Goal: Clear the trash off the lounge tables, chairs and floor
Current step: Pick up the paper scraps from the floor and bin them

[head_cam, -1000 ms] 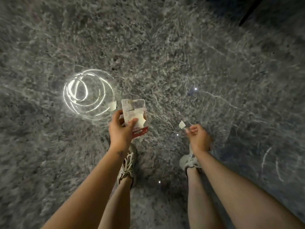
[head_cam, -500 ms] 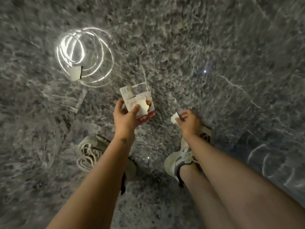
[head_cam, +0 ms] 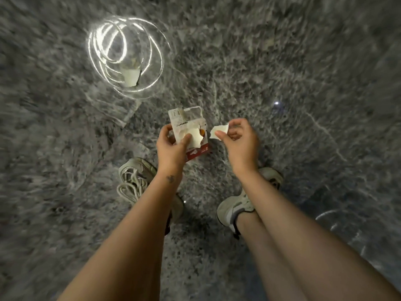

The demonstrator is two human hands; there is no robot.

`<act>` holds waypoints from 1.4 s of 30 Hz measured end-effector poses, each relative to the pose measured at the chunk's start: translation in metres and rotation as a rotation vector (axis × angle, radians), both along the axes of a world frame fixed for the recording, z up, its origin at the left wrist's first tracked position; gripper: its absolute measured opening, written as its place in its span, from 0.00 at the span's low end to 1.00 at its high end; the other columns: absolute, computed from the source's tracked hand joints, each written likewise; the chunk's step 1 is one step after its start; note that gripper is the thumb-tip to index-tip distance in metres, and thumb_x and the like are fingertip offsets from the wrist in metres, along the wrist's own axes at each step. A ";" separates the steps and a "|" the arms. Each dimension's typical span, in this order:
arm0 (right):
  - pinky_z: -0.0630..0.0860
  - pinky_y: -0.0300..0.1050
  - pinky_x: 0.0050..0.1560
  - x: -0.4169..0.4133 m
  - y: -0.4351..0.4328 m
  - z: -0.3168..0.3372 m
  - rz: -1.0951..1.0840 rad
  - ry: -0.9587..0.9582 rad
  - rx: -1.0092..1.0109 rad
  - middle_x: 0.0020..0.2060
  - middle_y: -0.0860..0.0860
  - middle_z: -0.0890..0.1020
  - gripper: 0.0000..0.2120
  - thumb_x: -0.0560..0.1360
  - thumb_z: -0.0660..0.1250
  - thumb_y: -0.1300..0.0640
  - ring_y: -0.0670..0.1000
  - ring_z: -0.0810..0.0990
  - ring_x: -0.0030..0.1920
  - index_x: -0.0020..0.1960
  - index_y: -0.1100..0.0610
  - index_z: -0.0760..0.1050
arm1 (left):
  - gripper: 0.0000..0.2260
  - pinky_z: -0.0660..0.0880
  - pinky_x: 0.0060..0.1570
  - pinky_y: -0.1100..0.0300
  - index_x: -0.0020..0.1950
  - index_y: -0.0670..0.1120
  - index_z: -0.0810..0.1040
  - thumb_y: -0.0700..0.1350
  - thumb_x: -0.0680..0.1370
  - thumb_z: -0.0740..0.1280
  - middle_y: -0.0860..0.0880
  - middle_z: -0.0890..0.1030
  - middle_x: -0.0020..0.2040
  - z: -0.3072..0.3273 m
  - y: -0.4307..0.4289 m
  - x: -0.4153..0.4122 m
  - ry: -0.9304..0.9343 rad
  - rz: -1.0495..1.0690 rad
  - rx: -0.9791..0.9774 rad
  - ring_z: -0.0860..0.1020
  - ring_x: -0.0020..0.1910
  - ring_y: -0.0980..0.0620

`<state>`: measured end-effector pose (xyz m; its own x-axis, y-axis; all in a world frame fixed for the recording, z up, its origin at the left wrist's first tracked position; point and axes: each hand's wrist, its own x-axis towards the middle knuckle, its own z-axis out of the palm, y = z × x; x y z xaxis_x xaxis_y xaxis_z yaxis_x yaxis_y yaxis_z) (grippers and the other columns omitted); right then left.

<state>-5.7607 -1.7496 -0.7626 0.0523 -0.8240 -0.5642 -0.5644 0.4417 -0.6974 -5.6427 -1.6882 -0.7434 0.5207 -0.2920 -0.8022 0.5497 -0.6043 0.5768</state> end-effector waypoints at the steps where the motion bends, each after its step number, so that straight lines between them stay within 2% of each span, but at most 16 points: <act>1: 0.69 0.25 0.33 0.013 -0.004 0.013 0.021 -0.036 -0.002 0.32 0.42 0.76 0.13 0.68 0.74 0.63 0.35 0.76 0.32 0.44 0.54 0.70 | 0.10 0.77 0.30 0.63 0.50 0.47 0.72 0.34 0.75 0.67 0.50 0.80 0.44 0.009 -0.002 0.005 -0.004 0.001 -0.017 0.82 0.37 0.57; 5: 0.71 0.28 0.32 0.062 -0.012 0.051 0.146 -0.075 0.028 0.32 0.43 0.75 0.14 0.67 0.74 0.64 0.39 0.74 0.32 0.43 0.54 0.70 | 0.10 0.78 0.34 0.63 0.51 0.46 0.73 0.34 0.75 0.66 0.50 0.80 0.44 0.045 -0.010 0.032 -0.017 0.001 -0.092 0.81 0.38 0.57; 9: 0.73 0.38 0.34 0.110 -0.011 0.075 0.233 -0.040 0.029 0.34 0.46 0.75 0.13 0.66 0.75 0.62 0.46 0.75 0.34 0.42 0.55 0.71 | 0.10 0.74 0.27 0.70 0.47 0.48 0.72 0.34 0.75 0.67 0.50 0.79 0.41 0.078 -0.009 0.070 -0.019 0.097 -0.146 0.80 0.32 0.63; 12: 0.74 0.38 0.36 0.151 -0.004 0.090 0.364 0.017 0.038 0.39 0.50 0.76 0.12 0.66 0.75 0.60 0.45 0.74 0.34 0.43 0.57 0.73 | 0.10 0.74 0.26 0.69 0.47 0.49 0.72 0.34 0.75 0.67 0.50 0.79 0.42 0.096 0.002 0.104 0.017 0.166 -0.162 0.80 0.33 0.63; 14: 0.75 0.39 0.37 0.178 0.000 0.098 0.505 0.025 0.085 0.39 0.50 0.77 0.12 0.67 0.75 0.59 0.44 0.74 0.32 0.46 0.58 0.74 | 0.09 0.75 0.26 0.67 0.48 0.47 0.73 0.34 0.75 0.67 0.49 0.79 0.43 0.103 0.013 0.129 0.010 0.207 -0.143 0.81 0.33 0.62; 17: 0.72 0.33 0.36 0.214 -0.002 0.102 0.698 -0.027 0.118 0.39 0.49 0.76 0.13 0.68 0.74 0.58 0.44 0.73 0.33 0.49 0.57 0.75 | 0.08 0.77 0.28 0.65 0.49 0.46 0.72 0.34 0.76 0.66 0.46 0.79 0.44 0.104 0.032 0.169 -0.035 0.261 -0.087 0.80 0.34 0.58; 19: 0.74 0.40 0.41 0.236 -0.011 0.091 0.696 -0.033 0.104 0.39 0.49 0.76 0.14 0.69 0.74 0.56 0.46 0.74 0.36 0.51 0.57 0.75 | 0.08 0.77 0.30 0.66 0.49 0.47 0.72 0.35 0.76 0.66 0.47 0.79 0.45 0.094 0.042 0.194 -0.074 0.286 -0.049 0.79 0.38 0.55; 22: 0.74 0.49 0.47 0.262 -0.025 0.054 0.634 0.045 0.075 0.40 0.52 0.78 0.13 0.70 0.72 0.57 0.50 0.76 0.40 0.52 0.59 0.75 | 0.08 0.75 0.28 0.68 0.53 0.45 0.71 0.36 0.77 0.65 0.50 0.78 0.44 0.068 0.054 0.226 -0.106 0.374 -0.002 0.78 0.39 0.56; 25: 0.73 0.48 0.48 0.276 -0.038 0.001 0.687 0.205 0.024 0.47 0.53 0.79 0.12 0.70 0.72 0.57 0.51 0.77 0.46 0.52 0.56 0.74 | 0.09 0.76 0.28 0.67 0.56 0.45 0.70 0.36 0.77 0.64 0.51 0.78 0.44 0.034 0.063 0.247 -0.113 0.451 0.028 0.78 0.39 0.56; 28: 0.71 0.48 0.52 0.282 -0.046 -0.050 0.761 0.408 -0.052 0.55 0.51 0.79 0.14 0.71 0.71 0.56 0.54 0.76 0.54 0.55 0.54 0.73 | 0.11 0.79 0.33 0.62 0.58 0.46 0.69 0.37 0.77 0.64 0.50 0.79 0.48 -0.005 0.068 0.257 -0.090 0.492 0.024 0.80 0.42 0.54; 33: 0.64 0.52 0.64 0.276 -0.043 -0.107 0.870 0.630 -0.178 0.63 0.53 0.71 0.22 0.70 0.72 0.56 0.56 0.69 0.63 0.61 0.54 0.69 | 0.10 0.79 0.34 0.61 0.56 0.46 0.70 0.36 0.77 0.64 0.52 0.80 0.45 -0.052 0.075 0.247 -0.060 0.547 0.027 0.81 0.39 0.57; 36: 0.61 0.53 0.65 0.272 -0.040 -0.118 0.894 0.682 -0.228 0.63 0.54 0.71 0.22 0.70 0.71 0.56 0.56 0.68 0.64 0.61 0.56 0.69 | 0.09 0.79 0.31 0.62 0.55 0.46 0.70 0.36 0.77 0.64 0.52 0.80 0.44 -0.064 0.081 0.234 -0.029 0.586 0.062 0.81 0.35 0.59; 39: 0.61 0.50 0.63 0.272 -0.041 -0.115 0.893 0.644 -0.206 0.58 0.54 0.76 0.12 0.73 0.69 0.57 0.55 0.71 0.61 0.55 0.56 0.72 | 0.10 0.78 0.31 0.63 0.54 0.47 0.70 0.35 0.77 0.64 0.52 0.80 0.43 -0.063 0.081 0.222 -0.006 0.628 0.064 0.81 0.34 0.60; 42: 0.62 0.48 0.60 0.279 -0.038 -0.092 0.895 0.597 -0.167 0.50 0.53 0.80 0.04 0.75 0.66 0.55 0.56 0.74 0.57 0.49 0.55 0.75 | 0.10 0.80 0.33 0.61 0.55 0.47 0.70 0.35 0.77 0.64 0.51 0.80 0.45 -0.048 0.077 0.220 0.017 0.634 0.059 0.81 0.38 0.57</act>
<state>-5.4812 -1.7878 -0.8542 0.4262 -0.6923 -0.5823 -0.9022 -0.3727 -0.2172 -5.4230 -1.6107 -0.7916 0.5649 0.1137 -0.8173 0.8200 -0.1887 0.5405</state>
